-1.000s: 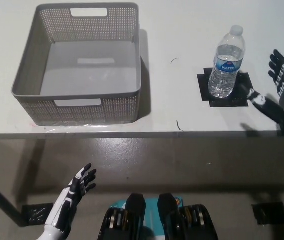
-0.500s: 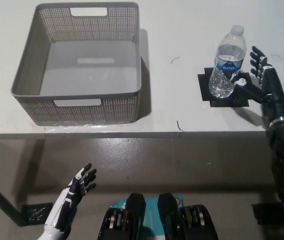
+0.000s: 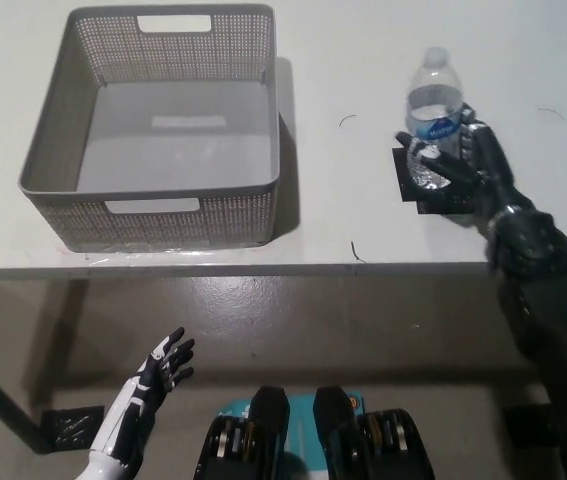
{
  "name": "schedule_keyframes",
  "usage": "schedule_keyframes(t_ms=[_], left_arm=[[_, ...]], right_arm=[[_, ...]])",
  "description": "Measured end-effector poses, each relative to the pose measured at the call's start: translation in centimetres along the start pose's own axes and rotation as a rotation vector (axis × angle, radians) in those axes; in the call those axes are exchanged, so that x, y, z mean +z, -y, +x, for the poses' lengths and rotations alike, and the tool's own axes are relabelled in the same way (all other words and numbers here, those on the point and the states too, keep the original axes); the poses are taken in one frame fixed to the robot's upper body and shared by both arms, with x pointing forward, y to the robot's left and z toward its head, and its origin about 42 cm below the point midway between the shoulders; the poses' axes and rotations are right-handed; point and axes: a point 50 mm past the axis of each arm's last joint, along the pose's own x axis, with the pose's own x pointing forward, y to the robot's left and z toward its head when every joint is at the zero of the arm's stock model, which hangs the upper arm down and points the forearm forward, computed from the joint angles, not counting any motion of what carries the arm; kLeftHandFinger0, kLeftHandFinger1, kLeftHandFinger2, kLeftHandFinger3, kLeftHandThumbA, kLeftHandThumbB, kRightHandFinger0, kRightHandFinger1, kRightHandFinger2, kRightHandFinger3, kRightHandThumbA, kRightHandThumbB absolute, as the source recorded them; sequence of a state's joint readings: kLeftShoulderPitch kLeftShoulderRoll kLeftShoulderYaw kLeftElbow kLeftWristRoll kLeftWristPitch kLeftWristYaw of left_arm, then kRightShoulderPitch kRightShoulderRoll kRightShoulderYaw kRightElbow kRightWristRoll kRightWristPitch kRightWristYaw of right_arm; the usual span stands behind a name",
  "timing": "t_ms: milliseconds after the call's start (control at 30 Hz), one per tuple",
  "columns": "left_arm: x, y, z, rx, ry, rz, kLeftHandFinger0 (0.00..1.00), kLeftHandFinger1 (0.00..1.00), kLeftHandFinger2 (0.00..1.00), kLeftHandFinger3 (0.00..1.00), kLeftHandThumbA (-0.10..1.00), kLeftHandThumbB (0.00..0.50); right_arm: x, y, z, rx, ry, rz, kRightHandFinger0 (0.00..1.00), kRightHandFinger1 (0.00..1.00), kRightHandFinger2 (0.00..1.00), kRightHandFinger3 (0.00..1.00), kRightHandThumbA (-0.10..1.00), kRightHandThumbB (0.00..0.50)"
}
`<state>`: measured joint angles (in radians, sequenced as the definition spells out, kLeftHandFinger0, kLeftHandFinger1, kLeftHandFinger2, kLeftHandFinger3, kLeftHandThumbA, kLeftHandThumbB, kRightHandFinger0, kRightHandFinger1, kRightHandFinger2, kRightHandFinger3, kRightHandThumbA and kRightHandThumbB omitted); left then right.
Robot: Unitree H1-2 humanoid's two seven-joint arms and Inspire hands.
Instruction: Use the right hand to pick up a water botttle and place it into a container on the left side
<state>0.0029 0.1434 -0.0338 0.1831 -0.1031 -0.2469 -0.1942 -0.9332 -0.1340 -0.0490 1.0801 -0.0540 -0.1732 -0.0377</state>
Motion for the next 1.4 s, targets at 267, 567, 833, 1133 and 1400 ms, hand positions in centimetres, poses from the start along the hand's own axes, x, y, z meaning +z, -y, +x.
schedule_keyframes(t_ms=[267,567,833,1133,1400], left_arm=[[0.0,0.0,0.0,0.0,0.0,0.0,1.0,1.0,1.0,1.0,1.0,0.219],[0.1,0.0,0.1,-0.005,0.005,-0.005,1.0,1.0,1.0,1.0,1.0,0.225],[0.1,0.0,0.1,-0.006,0.005,-0.001,1.0,1.0,1.0,1.0,1.0,0.234],[0.4,0.0,0.4,-0.012,0.015,0.006,1.0,1.0,1.0,1.0,1.0,0.28],[0.7,0.0,0.6,-0.023,0.023,0.011,1.0,1.0,1.0,1.0,1.0,0.265]], right_arm=[[3.2,-3.0,2.1,-0.101,-0.013,0.051,0.0,0.03,0.37,0.35,-0.1,0.15],[6.6,-4.8,2.7,-0.205,0.107,0.09,0.0,0.1,0.49,0.52,-0.1,0.101],[10.9,-5.4,2.7,-0.224,0.278,0.139,0.0,0.14,0.51,0.49,-0.1,0.105],[20.4,-12.5,0.5,-0.101,0.546,0.223,0.02,0.11,0.35,0.41,-0.1,0.115],[24.3,-18.8,-0.2,0.006,0.525,0.222,0.0,0.06,0.49,0.31,-0.1,0.123]])
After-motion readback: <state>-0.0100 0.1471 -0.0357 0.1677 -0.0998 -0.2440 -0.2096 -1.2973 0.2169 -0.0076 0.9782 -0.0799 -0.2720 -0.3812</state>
